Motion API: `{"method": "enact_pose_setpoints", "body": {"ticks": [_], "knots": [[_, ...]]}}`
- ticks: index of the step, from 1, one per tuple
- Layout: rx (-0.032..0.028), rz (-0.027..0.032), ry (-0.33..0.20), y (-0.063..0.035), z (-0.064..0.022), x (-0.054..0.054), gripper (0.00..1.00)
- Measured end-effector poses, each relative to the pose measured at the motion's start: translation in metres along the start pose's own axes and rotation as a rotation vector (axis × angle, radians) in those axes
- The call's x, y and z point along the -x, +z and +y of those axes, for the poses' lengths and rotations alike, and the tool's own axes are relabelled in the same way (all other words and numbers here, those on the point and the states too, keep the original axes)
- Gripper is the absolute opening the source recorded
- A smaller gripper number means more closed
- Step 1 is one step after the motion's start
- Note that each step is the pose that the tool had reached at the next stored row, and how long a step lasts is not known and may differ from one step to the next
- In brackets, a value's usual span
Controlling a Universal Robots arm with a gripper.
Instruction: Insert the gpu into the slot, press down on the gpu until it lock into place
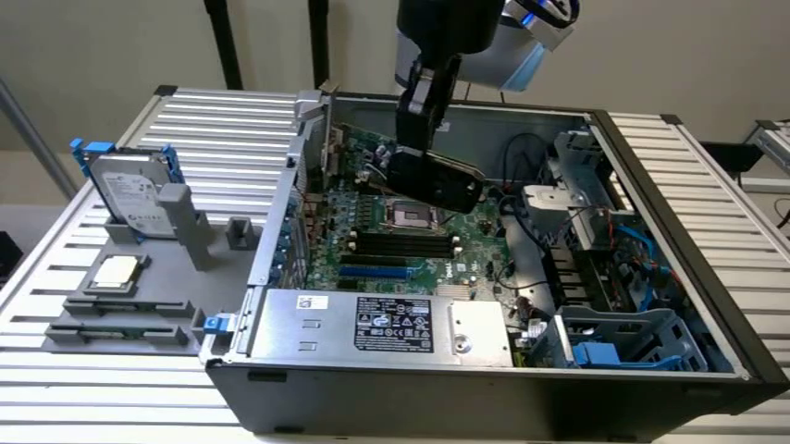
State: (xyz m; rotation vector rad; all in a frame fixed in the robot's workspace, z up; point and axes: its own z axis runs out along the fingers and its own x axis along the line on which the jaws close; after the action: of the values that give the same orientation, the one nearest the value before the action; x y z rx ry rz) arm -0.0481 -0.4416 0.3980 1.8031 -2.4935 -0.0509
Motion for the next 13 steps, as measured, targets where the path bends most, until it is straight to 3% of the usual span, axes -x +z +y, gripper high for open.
{"method": "enact_pose_setpoints", "body": {"ticks": [2,4,10,13], "knots": [[-0.0038,-0.0012,-0.033,0.0004,0.0000,0.0000,0.26],[-0.0055,-0.0064,-0.063,0.0013,-0.0001,0.0000,0.26],[-0.0053,-0.0300,-0.151,0.0032,-0.0002,0.0001,0.26],[-0.0124,-0.0388,-0.185,0.0043,-0.0002,0.0001,0.26]]}}
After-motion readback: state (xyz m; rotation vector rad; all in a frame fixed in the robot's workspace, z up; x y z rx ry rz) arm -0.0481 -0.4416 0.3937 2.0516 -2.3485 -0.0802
